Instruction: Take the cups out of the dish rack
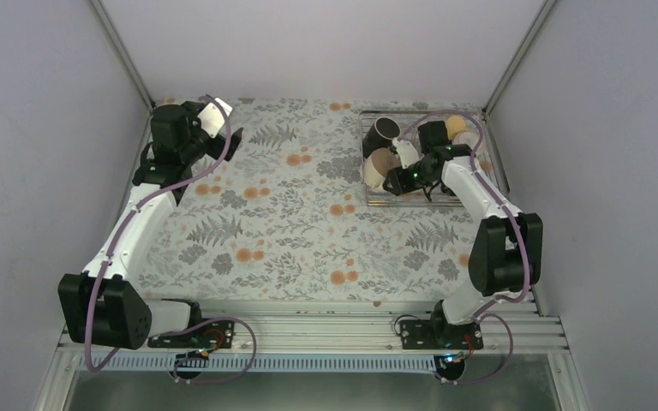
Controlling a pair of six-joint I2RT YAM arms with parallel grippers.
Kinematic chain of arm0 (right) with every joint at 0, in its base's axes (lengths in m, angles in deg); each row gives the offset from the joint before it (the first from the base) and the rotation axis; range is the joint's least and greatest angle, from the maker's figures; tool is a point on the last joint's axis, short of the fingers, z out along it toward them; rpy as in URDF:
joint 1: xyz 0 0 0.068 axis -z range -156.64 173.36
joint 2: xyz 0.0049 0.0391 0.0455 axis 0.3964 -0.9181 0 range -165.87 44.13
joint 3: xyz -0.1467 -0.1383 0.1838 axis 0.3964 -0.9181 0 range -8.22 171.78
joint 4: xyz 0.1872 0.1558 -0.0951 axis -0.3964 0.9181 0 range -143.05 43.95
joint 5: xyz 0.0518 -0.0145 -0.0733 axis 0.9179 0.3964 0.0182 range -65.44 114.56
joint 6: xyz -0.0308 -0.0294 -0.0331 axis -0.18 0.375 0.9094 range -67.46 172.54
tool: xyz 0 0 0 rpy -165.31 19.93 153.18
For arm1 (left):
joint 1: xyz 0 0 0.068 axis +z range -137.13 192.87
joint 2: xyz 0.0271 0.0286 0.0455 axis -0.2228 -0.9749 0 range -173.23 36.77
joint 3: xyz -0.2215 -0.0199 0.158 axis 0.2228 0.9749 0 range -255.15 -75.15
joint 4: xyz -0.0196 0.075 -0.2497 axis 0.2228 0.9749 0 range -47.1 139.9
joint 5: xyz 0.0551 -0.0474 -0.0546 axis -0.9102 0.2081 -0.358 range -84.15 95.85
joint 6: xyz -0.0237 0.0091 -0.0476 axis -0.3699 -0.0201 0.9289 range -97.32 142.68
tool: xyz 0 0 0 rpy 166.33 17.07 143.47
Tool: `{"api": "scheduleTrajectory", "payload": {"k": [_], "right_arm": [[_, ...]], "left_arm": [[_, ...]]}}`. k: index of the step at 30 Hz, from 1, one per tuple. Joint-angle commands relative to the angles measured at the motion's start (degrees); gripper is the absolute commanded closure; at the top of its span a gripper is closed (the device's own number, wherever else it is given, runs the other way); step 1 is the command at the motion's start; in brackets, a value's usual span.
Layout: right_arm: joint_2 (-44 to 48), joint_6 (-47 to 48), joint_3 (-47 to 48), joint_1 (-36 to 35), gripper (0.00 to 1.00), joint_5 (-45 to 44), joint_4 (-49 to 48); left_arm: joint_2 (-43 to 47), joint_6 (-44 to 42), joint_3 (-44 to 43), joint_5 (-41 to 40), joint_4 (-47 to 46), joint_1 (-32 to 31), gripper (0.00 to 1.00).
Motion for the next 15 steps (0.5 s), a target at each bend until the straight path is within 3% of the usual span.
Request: {"api": "scheduleTrajectory", "payload": {"k": [1,9,15], "right_arm": [[-1.38,-1.83,2.08,0.22,0.56,2.73,0.45],[-1.97,-1.9,4.04,0.15,0.55,6.9,1.79],[-5.96,-1.78,5.45,-0.13,0.56,3.23,1.35]], "left_arm": [[0.13,-1.21,0.11,1.19,-0.07,-0.26,0.0],[0.26,-1.56,0.88,1.73,-0.3,-0.24,0.0],[0.48,-1.14,0.69,2.28,-0.09,-0.24,0.0]]}}
